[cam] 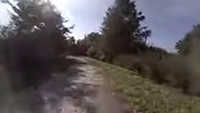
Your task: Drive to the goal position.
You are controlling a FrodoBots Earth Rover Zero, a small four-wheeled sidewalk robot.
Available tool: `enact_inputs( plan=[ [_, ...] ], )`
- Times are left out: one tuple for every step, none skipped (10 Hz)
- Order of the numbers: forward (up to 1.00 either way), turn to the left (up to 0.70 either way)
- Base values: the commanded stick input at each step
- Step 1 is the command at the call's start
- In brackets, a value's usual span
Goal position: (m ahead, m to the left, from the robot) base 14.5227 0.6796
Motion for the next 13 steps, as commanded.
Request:
enact_inputs(
  plan=[
    [0.85,0.1],
    [0.85,0.23],
    [0.85,0.34],
    [0.85,0.34],
    [0.85,0.34],
    [0.85,0.34],
    [0.85,0.34],
    [0.85,0.16],
    [0.85,0.0],
    [0.85,0.0],
    [0.85,0.0],
    [0.85,0.0],
    [0.85,0.0]
  ],
)
